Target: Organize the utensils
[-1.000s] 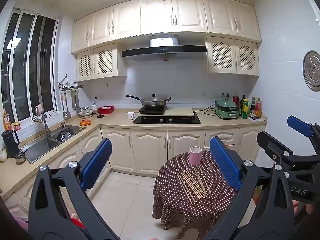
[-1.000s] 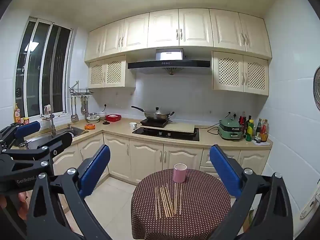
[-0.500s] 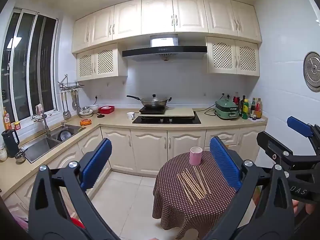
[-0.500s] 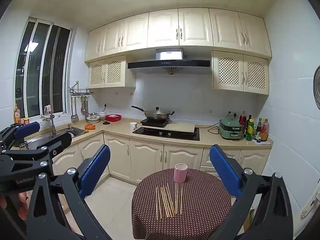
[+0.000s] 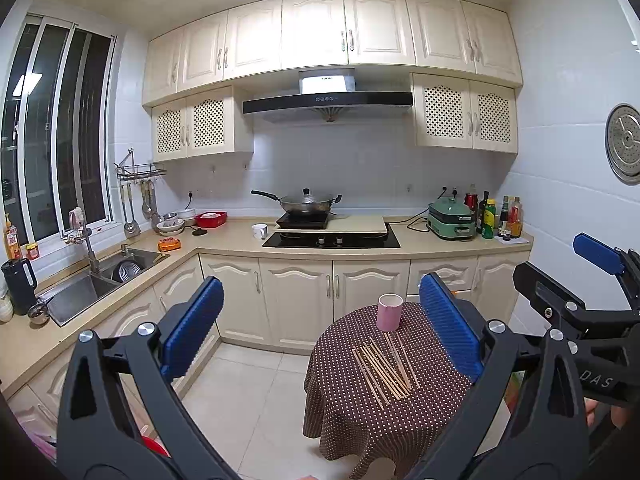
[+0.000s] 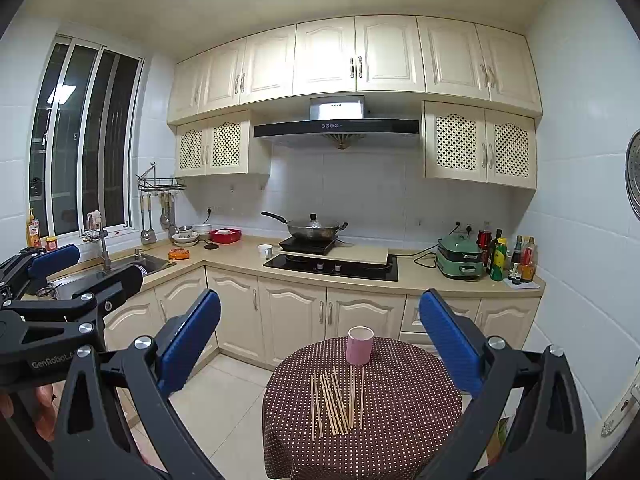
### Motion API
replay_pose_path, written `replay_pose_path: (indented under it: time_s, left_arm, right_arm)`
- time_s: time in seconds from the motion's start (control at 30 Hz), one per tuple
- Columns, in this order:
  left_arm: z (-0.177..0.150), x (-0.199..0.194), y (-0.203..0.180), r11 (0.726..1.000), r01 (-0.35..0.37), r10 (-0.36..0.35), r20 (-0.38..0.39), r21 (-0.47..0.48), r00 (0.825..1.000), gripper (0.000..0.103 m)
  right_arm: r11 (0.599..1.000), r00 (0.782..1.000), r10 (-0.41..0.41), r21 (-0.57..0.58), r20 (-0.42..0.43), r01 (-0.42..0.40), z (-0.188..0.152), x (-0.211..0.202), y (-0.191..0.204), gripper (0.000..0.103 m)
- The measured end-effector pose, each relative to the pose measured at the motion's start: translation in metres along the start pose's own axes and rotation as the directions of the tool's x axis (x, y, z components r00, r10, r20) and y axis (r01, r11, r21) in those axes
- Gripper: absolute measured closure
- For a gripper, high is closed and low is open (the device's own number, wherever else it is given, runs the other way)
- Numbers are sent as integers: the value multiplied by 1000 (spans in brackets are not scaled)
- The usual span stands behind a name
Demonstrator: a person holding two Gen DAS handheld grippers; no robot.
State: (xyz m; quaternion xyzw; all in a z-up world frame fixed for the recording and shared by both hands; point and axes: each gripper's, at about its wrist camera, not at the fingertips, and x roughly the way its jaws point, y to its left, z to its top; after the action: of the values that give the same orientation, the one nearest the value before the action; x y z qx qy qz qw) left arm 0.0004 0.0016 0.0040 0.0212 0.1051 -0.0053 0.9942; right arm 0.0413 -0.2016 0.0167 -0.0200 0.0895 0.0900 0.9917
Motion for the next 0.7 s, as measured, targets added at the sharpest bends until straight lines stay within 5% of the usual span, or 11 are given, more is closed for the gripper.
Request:
replay_pose_path:
  time_s: [0.7]
  left_arm:
    - [0, 1, 0, 1000, -2, 2, 2, 3, 1000, 6]
  right_arm:
    - [1000, 1000, 3, 4, -7, -3, -1, 1, -1, 7]
